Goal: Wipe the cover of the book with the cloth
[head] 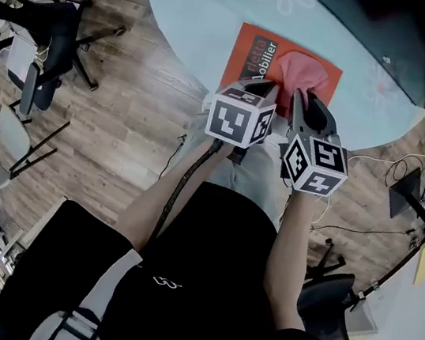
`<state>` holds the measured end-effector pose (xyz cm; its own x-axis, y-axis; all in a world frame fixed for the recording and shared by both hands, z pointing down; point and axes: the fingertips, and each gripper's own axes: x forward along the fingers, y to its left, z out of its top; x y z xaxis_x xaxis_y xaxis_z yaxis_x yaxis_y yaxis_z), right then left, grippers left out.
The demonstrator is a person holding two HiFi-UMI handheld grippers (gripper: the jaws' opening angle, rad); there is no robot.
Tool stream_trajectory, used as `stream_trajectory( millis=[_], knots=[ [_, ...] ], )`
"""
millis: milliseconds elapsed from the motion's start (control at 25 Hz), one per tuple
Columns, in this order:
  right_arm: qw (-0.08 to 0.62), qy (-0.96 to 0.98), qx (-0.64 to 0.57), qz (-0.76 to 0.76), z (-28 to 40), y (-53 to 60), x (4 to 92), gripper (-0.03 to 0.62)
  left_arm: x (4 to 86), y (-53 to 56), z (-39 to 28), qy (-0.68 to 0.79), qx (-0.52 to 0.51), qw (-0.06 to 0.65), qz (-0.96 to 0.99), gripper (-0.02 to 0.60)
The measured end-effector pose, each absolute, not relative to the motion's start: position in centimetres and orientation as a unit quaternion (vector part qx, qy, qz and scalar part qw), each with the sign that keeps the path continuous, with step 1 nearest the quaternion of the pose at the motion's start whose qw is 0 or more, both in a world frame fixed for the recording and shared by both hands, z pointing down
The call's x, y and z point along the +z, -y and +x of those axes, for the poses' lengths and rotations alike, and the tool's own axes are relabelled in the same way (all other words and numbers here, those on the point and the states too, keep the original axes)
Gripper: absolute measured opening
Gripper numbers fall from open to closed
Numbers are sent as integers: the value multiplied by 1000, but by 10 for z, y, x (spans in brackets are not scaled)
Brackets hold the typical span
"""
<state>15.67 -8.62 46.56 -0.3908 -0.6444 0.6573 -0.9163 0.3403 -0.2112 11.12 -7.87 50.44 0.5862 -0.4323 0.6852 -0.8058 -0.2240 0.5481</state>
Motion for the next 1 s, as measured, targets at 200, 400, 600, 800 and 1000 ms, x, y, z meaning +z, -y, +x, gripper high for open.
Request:
stream_trajectory(
  millis=[200, 400, 600, 800, 1000],
  knots=[
    [243, 812, 277, 453, 94, 88, 463, 54, 496, 89, 64, 435, 176, 472, 746, 15],
    [263, 827, 276, 414, 50, 77, 470, 54, 503, 82, 28, 450, 176, 489, 726, 15],
    [273, 832, 283, 392, 17, 68, 482, 54, 512, 69, -2, 455, 179, 501, 715, 15],
    [273, 831, 295, 385, 1, 63, 492, 54, 516, 62, -19, 454, 187, 502, 712, 15],
    [273, 831, 301, 380, -7, 57, 499, 54, 518, 57, -28, 458, 196, 505, 705, 15]
  ],
)
